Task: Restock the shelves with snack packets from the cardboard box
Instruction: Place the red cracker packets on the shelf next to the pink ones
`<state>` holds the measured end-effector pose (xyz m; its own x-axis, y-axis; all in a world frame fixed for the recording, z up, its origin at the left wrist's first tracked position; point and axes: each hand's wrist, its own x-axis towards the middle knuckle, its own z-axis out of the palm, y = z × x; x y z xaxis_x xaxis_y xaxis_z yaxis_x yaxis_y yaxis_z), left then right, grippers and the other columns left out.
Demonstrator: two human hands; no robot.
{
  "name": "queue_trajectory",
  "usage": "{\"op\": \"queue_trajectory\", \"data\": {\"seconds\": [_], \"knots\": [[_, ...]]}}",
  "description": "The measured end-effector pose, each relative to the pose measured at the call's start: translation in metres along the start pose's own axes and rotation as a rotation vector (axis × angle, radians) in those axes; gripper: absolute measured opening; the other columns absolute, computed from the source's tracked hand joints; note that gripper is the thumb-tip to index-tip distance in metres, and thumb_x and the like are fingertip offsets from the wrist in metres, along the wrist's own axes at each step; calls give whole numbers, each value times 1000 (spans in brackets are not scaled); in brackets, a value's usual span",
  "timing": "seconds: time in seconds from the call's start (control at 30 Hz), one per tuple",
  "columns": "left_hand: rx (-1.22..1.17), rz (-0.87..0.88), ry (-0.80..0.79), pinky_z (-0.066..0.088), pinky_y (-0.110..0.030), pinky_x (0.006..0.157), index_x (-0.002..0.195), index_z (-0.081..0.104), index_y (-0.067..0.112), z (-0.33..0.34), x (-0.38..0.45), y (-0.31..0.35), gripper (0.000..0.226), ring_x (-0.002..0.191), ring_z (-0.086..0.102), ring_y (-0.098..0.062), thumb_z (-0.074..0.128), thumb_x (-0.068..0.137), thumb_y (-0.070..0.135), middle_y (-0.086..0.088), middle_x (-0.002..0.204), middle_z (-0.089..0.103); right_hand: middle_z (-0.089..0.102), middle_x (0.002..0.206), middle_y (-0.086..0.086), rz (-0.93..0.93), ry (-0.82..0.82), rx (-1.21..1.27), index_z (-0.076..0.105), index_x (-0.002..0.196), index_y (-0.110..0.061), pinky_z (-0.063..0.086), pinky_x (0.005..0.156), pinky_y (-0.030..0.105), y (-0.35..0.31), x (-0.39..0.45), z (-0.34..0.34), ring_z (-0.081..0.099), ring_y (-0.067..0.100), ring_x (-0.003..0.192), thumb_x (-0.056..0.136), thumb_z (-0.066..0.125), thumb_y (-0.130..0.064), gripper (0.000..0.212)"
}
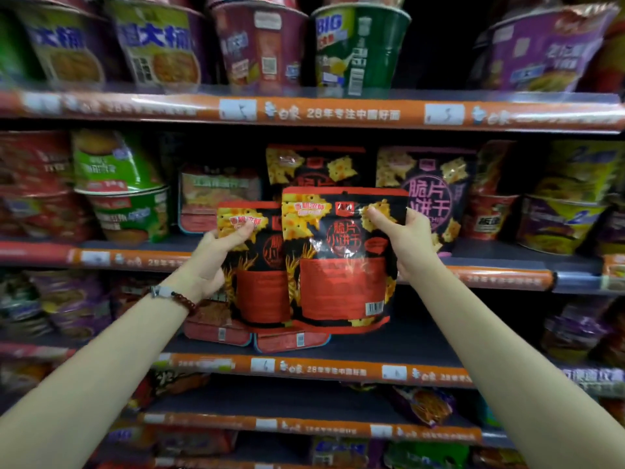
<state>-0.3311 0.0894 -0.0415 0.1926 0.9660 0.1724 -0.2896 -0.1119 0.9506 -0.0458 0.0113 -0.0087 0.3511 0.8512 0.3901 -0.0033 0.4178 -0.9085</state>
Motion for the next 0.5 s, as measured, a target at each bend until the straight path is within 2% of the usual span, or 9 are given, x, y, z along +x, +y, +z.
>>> {"op": "queue_trajectory", "data": {"seconds": [0.13, 0.23, 0.3, 0.4, 0.5], "knots": [[-11, 129, -75, 37, -52, 107, 125, 56, 16, 6, 18, 40, 93, 123, 54, -27, 88, 45, 53, -7, 127, 62, 76, 80, -3, -104, 61, 40, 70, 83, -16, 56, 72, 32, -26, 25, 7, 72, 15, 81, 82, 75, -16, 5], [-13, 159, -66, 39, -52, 106, 122, 59, 15, 18, 35, 63, 81, 120, 56, -27, 85, 53, 49, -7, 124, 64, 76, 80, -4, -186, 108, 8, 71, 81, -18, 57, 80, 35, -42, 40, 3, 72, 17, 84, 82, 75, -17, 4], [-8, 172, -62, 40, -51, 105, 109, 67, 17, 27, 46, 71, 55, 118, 58, -28, 79, 62, 42, -9, 119, 67, 76, 85, -2, -219, 153, -13, 71, 81, -20, 57, 84, 39, -48, 47, -3, 72, 21, 90, 81, 75, -20, 4], [28, 218, -28, 39, -51, 106, 78, 75, 25, 37, 60, 75, 16, 116, 59, -27, 76, 70, 39, -5, 107, 70, 74, 85, -2, -255, 265, -18, 70, 80, -22, 57, 82, 38, -50, 53, -14, 72, 20, 89, 82, 75, -22, 5], [39, 238, 14, 45, -50, 102, 73, 76, 26, 42, 69, 69, 9, 108, 63, -25, 75, 77, 33, -1, 96, 73, 73, 83, -2, -267, 359, -51, 71, 76, -24, 57, 79, 36, -46, 55, -19, 71, 16, 84, 80, 76, -26, 8]]}}
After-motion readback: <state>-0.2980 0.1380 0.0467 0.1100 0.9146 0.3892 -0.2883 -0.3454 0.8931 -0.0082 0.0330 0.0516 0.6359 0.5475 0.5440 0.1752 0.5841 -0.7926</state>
